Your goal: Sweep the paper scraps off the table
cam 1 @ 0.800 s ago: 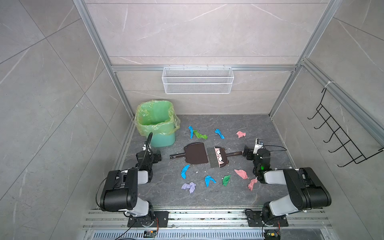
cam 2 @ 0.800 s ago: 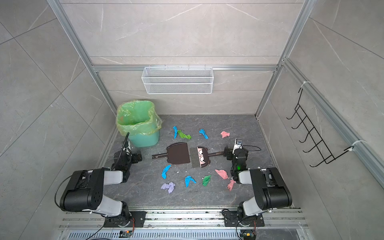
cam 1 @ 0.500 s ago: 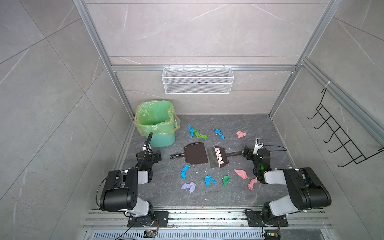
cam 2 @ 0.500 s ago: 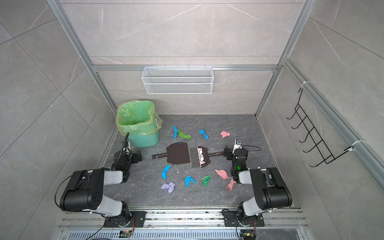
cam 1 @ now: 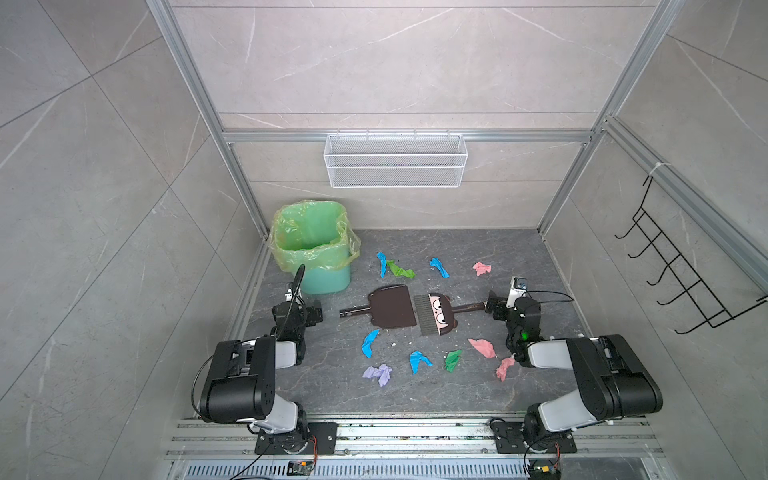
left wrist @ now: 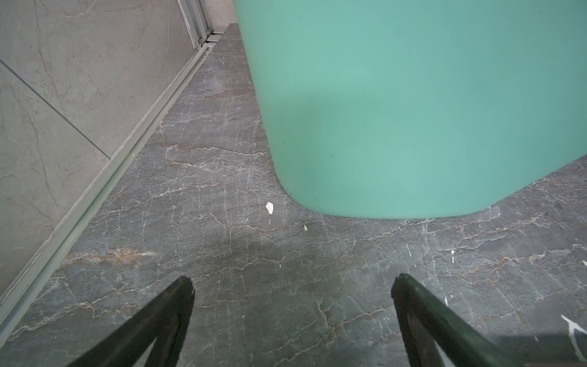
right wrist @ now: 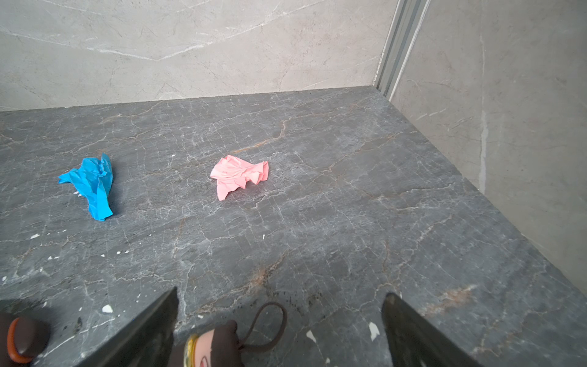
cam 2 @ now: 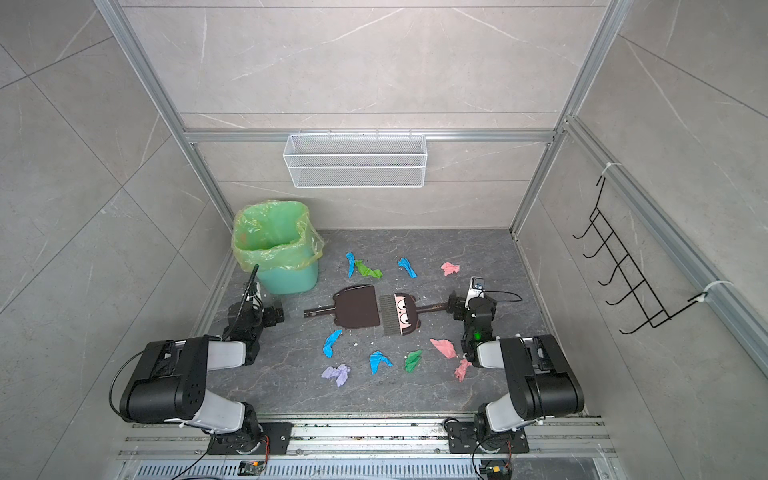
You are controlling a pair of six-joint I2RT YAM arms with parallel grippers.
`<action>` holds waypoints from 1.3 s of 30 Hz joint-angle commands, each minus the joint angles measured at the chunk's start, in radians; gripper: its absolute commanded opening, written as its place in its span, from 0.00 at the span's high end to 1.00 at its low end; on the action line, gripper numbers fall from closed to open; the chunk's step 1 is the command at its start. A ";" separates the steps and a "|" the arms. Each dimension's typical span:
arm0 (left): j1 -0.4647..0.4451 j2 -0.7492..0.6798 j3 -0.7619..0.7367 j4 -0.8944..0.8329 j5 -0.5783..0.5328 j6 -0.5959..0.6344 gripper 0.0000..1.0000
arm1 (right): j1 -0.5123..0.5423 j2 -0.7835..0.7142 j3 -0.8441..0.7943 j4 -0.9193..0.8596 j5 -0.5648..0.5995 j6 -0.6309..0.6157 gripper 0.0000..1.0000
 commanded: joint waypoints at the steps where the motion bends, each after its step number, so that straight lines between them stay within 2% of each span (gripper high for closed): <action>1: 0.003 -0.004 0.017 0.043 0.019 -0.019 0.00 | 0.001 0.000 -0.003 0.031 -0.006 -0.008 0.00; 26: 0.004 -0.021 0.007 0.048 0.022 -0.017 0.00 | 0.002 -0.004 -0.004 0.040 -0.005 -0.011 0.00; 31: 0.002 -0.133 0.036 -0.102 0.010 -0.023 0.00 | 0.002 -0.092 0.096 -0.227 -0.016 -0.016 0.00; 35: -0.027 -0.247 0.044 -0.225 -0.016 -0.036 0.00 | 0.003 -0.136 0.112 -0.281 0.013 -0.006 0.00; 39: -0.094 -0.374 0.050 -0.353 -0.046 -0.044 0.00 | 0.001 -0.191 0.169 -0.412 0.041 0.027 0.00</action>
